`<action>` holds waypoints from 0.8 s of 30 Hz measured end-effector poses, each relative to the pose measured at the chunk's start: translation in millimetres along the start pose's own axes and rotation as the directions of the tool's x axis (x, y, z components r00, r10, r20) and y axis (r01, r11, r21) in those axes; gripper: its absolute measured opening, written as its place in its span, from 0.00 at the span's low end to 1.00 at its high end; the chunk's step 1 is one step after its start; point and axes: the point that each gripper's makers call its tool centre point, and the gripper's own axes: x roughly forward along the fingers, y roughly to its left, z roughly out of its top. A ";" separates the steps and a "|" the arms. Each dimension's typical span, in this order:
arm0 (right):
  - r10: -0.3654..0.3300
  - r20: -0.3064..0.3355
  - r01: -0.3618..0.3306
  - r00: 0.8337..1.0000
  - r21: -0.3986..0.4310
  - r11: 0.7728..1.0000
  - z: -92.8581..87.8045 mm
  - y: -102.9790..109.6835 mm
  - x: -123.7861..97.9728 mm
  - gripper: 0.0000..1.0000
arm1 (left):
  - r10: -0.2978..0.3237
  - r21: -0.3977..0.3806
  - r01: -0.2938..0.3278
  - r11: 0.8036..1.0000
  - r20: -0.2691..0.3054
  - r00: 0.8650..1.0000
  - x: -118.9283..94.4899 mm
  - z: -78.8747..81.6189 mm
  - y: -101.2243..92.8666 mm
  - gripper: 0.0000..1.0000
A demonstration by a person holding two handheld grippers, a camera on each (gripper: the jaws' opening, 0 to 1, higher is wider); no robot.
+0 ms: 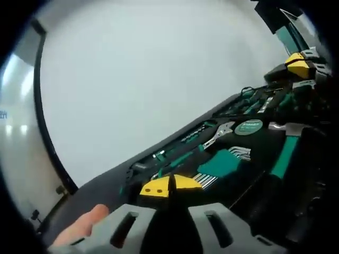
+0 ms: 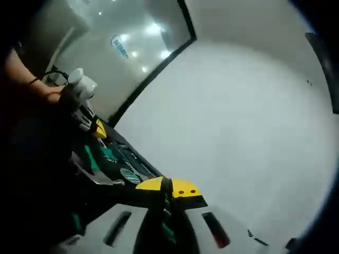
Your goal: Pick up the tools and put them into their designated positions in the toolbox.
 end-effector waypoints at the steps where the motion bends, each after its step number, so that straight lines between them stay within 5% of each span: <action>1: 0.000 -0.004 0.000 1.000 -0.015 1.000 -3.0 1.3 0.4 0.02 | 0.001 0.000 -0.001 1.000 -0.002 1.000 -0.3 -0.1 0.4 0.00; 4: 0.004 -0.016 -0.005 1.000 -0.031 1.000 -7.7 0.3 3.2 0.02 | 0.009 0.012 -0.009 1.000 -0.012 1.000 -4.8 4.9 -3.0 0.00; 5: 0.002 -0.025 -0.003 1.000 -0.035 0.999 -10.0 -0.2 4.1 0.02 | 0.021 0.063 -0.018 0.998 -0.053 0.998 -8.8 4.5 -0.9 0.02; 6: -0.006 -0.027 0.005 1.000 -0.043 0.999 -11.1 -2.7 3.4 0.02 | 0.024 0.015 -0.023 1.000 -0.094 0.995 -16.5 8.6 -1.4 0.04; 7: -0.012 -0.024 0.011 1.000 -0.046 0.999 -9.2 -5.2 0.5 0.02 | 0.012 -0.067 -0.017 0.998 -0.075 0.997 -25.9 23.3 -0.9 0.03; 9: -0.025 -0.023 0.024 0.999 -0.027 0.999 -8.7 -10.8 -2.8 0.02 | 0.114 -0.151 -0.103 0.983 0.062 0.992 -53.2 61.1 21.7 0.07; 12: -0.036 -0.037 0.036 0.999 -0.006 0.999 -12.4 -15.9 -4.0 0.02 | 0.259 -0.239 -0.222 0.945 0.135 0.957 -92.0 71.3 67.8 0.15; 14: -0.046 -0.031 0.046 0.998 0.007 0.999 -9.5 -17.9 -6.3 0.02 | 0.321 -0.326 -0.264 0.908 0.134 0.938 -120.7 58.6 94.1 0.18; 17: -0.051 -0.017 0.052 0.999 0.019 0.998 -8.0 -18.6 -4.1 0.02 | 0.433 -0.480 -0.346 0.806 0.080 0.898 -162.1 19.5 123.8 0.20; 20: -0.050 0.001 0.050 0.999 0.048 0.998 -4.0 -21.1 -7.2 0.02 | 0.481 -0.519 -0.415 0.747 -0.008 0.876 -174.0 -25.2 141.8 0.20; 22: -0.046 0.000 0.046 0.999 0.047 0.998 -4.0 -20.0 -7.5 0.02 | 0.480 -0.612 -0.377 0.696 0.005 0.877 -176.3 -37.4 142.3 0.20; 24: -0.038 -0.016 0.038 0.999 0.034 0.999 -7.2 -17.7 -6.4 0.02 | 0.501 -0.645 -0.354 0.677 0.051 0.864 -180.7 -47.9 142.8 0.20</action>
